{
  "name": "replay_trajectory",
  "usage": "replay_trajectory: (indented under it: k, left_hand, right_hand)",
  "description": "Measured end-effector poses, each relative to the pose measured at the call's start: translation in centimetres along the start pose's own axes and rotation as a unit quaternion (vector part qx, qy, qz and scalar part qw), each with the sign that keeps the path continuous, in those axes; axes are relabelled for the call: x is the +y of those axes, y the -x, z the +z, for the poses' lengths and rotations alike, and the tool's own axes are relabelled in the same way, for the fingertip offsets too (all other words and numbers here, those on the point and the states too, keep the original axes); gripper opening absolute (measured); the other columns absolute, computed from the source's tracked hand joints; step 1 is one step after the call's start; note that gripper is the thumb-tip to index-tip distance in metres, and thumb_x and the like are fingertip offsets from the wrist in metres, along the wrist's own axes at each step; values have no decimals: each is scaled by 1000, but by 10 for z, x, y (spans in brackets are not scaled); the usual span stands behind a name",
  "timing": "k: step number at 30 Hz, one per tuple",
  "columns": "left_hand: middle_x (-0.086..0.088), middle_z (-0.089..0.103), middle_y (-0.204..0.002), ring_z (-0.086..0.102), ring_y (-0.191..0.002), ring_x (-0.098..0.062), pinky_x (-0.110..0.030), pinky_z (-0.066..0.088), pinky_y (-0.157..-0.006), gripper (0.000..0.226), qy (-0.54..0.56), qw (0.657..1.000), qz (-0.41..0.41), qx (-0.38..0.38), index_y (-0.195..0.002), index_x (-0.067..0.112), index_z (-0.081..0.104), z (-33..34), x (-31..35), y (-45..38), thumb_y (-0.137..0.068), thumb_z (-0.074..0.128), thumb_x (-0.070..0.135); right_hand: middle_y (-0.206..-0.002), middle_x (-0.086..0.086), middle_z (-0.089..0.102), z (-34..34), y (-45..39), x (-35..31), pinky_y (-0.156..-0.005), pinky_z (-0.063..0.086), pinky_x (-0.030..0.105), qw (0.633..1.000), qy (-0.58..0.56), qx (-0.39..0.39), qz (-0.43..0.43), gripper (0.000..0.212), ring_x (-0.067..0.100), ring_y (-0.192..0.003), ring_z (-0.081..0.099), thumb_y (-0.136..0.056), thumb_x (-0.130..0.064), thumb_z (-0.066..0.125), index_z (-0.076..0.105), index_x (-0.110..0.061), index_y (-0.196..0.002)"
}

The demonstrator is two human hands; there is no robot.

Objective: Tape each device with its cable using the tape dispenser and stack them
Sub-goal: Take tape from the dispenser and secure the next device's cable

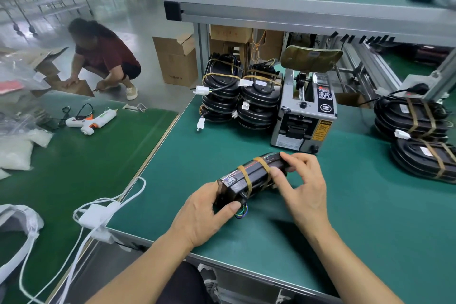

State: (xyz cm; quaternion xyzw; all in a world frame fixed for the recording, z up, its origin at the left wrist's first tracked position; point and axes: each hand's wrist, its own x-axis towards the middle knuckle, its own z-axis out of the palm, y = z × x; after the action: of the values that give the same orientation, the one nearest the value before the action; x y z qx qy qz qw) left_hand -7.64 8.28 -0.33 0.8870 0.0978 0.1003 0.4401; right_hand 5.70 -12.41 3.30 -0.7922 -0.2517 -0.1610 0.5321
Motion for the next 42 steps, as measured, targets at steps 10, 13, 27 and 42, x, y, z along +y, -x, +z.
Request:
replay_trajectory:
  k: [10, 13, 27, 42]
  left_hand:
    - [26, 65, -108, 61, -103, 2, -17, 48, -88, 38, -35, 999, 25, 1, -122, 57, 48, 3, -6, -3, -88, 59, 71]
    - [27, 65, -111, 60, -106, 3, -19, 48, -92, 43, -37, 999, 28, -1, -127, 56, 48, 3, -7, -4, -88, 59, 70]
    - [23, 64, -137, 61, -128, -4, -41, 51, -108, 55, 5, 998, 52, -17, -147, 50, 50, 2, -9, -2, -99, 47, 78]
    - [32, 36, -164, 45, -144, 11, -24, 38, -120, 93, 41, 997, 54, 39, -160, 55, 20, 4, -17, -4, -83, 59, 91]
  right_hand:
    - [-111, -12, 74, 18, -12, -17, -99, 57, 48, 961, -99, -43, 255, 54, 18, -104, 71, -82, -65, 64, 71, -32, -125]
    - [-102, -12, 76, 16, -12, -9, -84, 62, 41, 962, -87, -18, 259, 32, 19, -92, 74, -95, -53, 53, 76, -37, -111]
    - [-113, -25, 67, -16, -17, -13, -84, 45, 9, 971, -65, -184, 141, 60, -1, -106, 64, -75, -71, 67, 51, -41, -124]
    - [-125, 2, 56, 9, -16, -76, -86, 49, 44, 943, 271, -82, -175, 73, 31, -109, 56, -64, -60, 76, 61, -16, -121]
